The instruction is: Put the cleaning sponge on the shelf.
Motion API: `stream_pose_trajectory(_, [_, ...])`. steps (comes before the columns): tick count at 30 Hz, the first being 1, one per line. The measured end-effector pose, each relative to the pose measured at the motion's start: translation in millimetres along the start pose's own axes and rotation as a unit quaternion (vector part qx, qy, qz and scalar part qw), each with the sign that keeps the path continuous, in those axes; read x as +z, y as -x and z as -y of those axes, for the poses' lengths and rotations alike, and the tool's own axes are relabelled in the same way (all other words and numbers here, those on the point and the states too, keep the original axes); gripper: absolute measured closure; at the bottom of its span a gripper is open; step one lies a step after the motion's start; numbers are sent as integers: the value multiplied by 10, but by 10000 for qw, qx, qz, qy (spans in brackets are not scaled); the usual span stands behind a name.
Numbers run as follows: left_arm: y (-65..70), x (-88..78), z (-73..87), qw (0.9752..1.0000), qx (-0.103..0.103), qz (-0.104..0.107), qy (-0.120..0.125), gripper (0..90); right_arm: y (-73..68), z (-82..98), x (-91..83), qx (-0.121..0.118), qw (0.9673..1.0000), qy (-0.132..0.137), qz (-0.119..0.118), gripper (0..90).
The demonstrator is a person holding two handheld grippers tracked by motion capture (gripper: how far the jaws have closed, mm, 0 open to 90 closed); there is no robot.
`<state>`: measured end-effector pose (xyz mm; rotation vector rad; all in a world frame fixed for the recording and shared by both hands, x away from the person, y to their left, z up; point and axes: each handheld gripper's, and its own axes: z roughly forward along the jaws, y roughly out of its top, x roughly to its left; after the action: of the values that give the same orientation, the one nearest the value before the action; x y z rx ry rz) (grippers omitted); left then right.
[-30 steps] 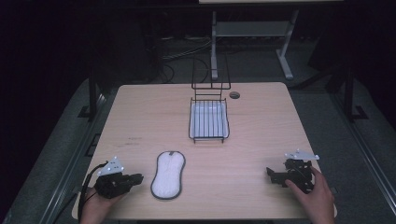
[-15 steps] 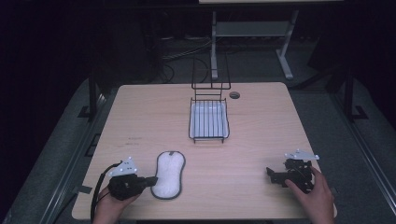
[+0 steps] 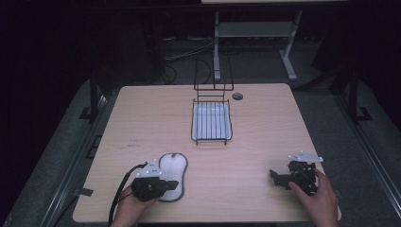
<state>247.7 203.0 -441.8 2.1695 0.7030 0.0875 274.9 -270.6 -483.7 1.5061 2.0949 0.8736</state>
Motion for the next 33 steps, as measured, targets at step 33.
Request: stream_pose_trajectory(33, [54, 184, -12, 9984, -22, 0, -567, 899, 0, -1, 1, 0, 10000, 0, 2, 0])
